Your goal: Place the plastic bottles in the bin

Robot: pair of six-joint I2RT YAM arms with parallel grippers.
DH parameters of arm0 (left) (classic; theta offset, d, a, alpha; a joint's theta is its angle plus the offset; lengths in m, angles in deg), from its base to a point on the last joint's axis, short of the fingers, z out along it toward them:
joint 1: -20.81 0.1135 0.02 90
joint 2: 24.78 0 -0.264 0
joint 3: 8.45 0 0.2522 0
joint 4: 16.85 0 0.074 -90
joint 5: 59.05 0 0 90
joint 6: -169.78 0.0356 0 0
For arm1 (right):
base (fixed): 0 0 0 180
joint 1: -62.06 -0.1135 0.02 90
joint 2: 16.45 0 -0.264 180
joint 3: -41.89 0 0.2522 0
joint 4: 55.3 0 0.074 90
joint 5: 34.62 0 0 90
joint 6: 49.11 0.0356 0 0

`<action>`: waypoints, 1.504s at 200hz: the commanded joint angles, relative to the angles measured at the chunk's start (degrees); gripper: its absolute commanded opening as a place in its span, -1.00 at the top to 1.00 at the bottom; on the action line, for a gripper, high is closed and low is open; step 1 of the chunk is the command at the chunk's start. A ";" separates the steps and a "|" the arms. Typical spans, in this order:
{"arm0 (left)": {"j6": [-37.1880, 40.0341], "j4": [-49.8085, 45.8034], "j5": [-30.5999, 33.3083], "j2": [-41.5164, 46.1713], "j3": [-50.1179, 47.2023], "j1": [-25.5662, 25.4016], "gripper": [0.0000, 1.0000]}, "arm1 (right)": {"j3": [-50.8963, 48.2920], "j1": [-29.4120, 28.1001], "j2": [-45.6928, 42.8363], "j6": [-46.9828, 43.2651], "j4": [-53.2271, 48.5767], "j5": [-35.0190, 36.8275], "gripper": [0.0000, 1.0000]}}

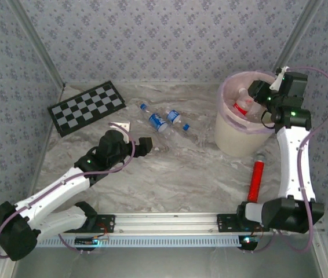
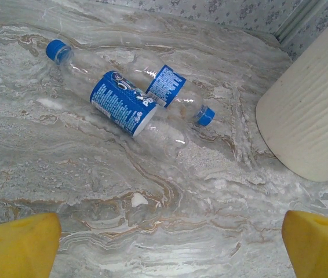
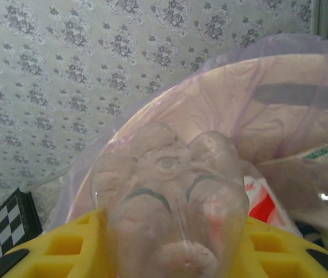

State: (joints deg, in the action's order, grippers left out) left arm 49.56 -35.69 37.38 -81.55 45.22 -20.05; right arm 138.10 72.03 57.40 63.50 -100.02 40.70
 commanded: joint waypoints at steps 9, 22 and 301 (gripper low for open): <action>-1.20 0.69 -0.77 1.73 -1.13 0.27 -0.95 | -5.85 -0.04 5.72 -0.84 -8.23 -9.48 0.34; -1.25 0.47 -0.34 2.31 -1.32 0.26 -0.95 | -6.85 -0.38 7.48 -0.64 -7.72 -12.99 0.35; -19.27 -5.18 -1.18 -44.62 32.45 5.29 -0.98 | 12.27 -13.38 -5.04 -6.09 -22.39 -4.52 -0.66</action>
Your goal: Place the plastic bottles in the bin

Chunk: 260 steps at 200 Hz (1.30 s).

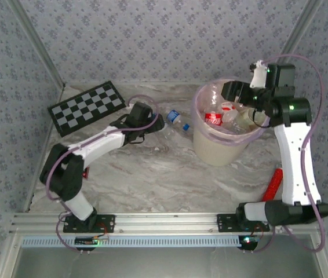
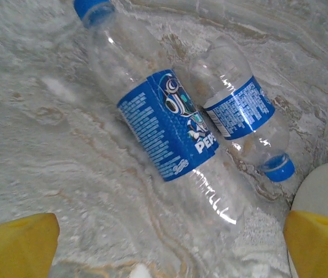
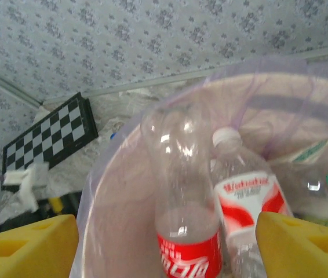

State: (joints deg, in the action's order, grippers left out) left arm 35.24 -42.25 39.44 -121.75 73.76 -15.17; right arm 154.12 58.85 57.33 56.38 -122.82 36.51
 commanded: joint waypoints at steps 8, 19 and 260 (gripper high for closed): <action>-6.61 1.91 -4.25 -5.87 4.09 0.25 -0.98 | -4.98 -0.14 -6.38 0.95 0.00 -0.04 -0.69; -8.43 2.17 -4.38 -7.22 3.98 -0.15 -0.98 | -6.33 0.03 -8.09 0.79 -0.46 0.31 -0.72; 2.99 -1.51 2.70 13.83 -7.59 -1.98 0.18 | -13.75 -7.14 -13.33 6.48 10.91 -8.92 -0.73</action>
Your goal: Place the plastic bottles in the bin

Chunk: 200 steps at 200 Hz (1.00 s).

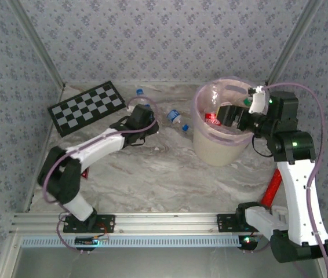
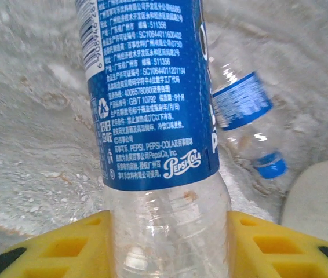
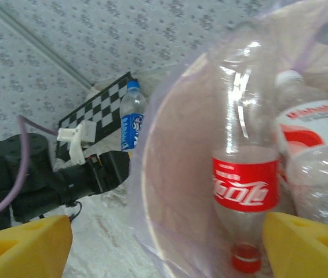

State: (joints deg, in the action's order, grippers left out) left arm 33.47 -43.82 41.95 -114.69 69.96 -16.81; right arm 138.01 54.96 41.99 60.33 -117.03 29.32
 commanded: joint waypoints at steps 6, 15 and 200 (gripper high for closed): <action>6.23 1.84 -1.67 8.95 -5.53 -0.32 0.19 | 2.95 -4.48 2.77 2.86 6.05 -1.54 -0.73; 8.38 4.95 -5.21 12.49 -8.31 -0.46 0.22 | 4.01 -6.27 4.16 3.25 7.17 -1.21 -0.73; 23.45 20.07 -21.39 33.40 -19.81 -9.64 0.32 | 17.21 -22.85 28.84 2.17 11.47 -3.55 -0.37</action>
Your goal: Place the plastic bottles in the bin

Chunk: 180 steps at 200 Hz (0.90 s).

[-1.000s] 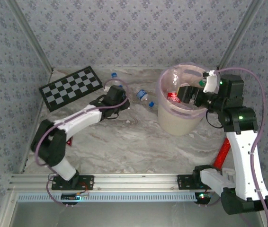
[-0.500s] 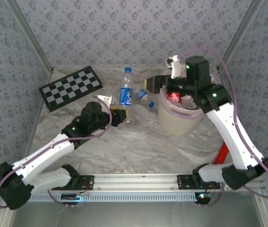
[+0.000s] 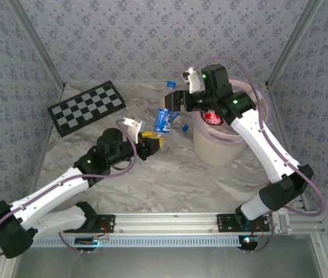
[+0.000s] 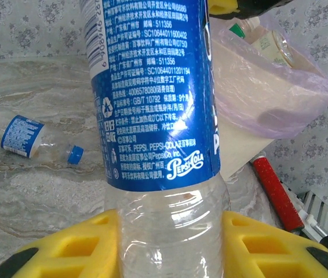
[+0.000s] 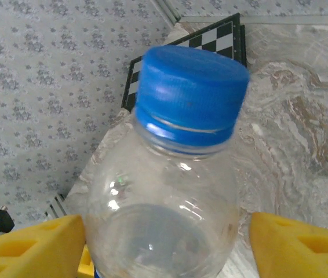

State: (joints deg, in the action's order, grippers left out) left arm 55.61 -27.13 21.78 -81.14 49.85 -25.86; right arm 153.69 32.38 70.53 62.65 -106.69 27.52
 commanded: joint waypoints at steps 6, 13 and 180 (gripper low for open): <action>1.23 3.45 -1.11 -0.24 0.29 -0.59 0.32 | 1.54 -0.30 0.30 -0.15 1.23 -1.84 -0.30; 1.07 3.46 -1.09 -0.41 0.29 -0.61 0.31 | 1.63 -0.25 0.21 -0.05 1.45 -1.95 -0.22; -6.45 -6.54 18.59 -7.87 2.34 0.72 -0.88 | 13.49 21.89 -15.63 -10.43 -16.04 19.48 0.31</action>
State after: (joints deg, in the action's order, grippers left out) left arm 52.82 -29.35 34.41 -83.28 49.74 -26.08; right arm 166.54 49.91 59.10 57.27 -114.97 37.75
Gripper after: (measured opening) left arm 0.940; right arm 0.393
